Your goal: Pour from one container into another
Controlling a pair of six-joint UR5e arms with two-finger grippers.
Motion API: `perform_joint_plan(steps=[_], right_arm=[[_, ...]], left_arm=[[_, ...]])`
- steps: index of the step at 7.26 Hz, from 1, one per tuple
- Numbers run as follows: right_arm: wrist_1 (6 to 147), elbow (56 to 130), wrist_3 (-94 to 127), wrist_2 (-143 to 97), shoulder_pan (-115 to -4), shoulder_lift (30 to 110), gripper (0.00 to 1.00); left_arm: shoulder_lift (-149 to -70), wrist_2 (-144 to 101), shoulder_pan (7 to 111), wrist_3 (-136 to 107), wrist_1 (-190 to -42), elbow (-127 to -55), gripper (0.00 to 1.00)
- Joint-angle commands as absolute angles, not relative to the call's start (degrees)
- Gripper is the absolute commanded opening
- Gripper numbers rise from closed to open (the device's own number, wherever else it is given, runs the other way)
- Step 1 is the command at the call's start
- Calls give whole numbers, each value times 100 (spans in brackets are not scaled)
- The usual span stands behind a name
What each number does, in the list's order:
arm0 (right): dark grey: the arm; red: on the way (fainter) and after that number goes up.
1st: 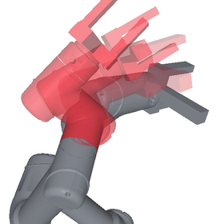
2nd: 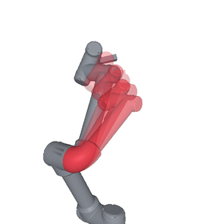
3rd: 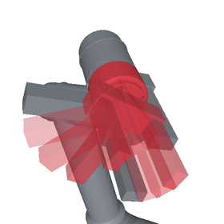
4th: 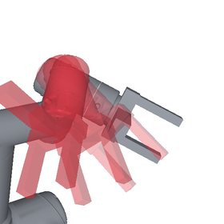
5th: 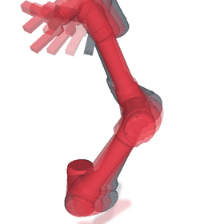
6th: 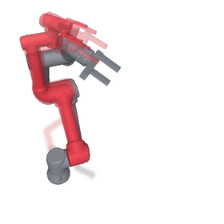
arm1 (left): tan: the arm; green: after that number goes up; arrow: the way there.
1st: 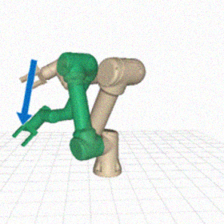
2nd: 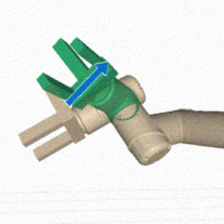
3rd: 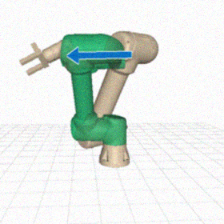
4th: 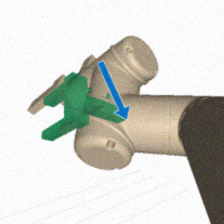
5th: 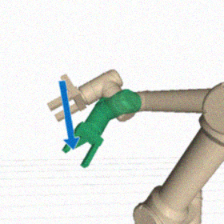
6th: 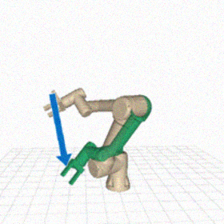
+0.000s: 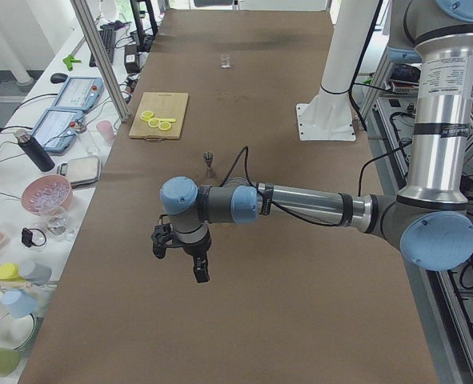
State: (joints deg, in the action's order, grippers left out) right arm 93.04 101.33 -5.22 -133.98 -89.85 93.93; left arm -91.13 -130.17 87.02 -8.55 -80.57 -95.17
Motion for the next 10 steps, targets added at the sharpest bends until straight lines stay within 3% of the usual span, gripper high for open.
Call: perform_joint_plan(steps=[1,3,6,10], right_arm=[[9299,10169,-553,-13403,-8982,9089,100],[9212,10160,-667,-13421,-8852,8703,100],[7178,9478,-606,-13534,-8474,8631,100],[5674,8923,-659,-14438,-8306,8288,100]], left_arm=[[-9132,-12964,8632,-792,-8042,-9493,98],[-9123,-13017,8604,-809,-8060,-9527,99],[-9149,-13226,8604,-844,-8051,-9597,98],[-9158,-13236,8604,-844,-8016,-9860,98]])
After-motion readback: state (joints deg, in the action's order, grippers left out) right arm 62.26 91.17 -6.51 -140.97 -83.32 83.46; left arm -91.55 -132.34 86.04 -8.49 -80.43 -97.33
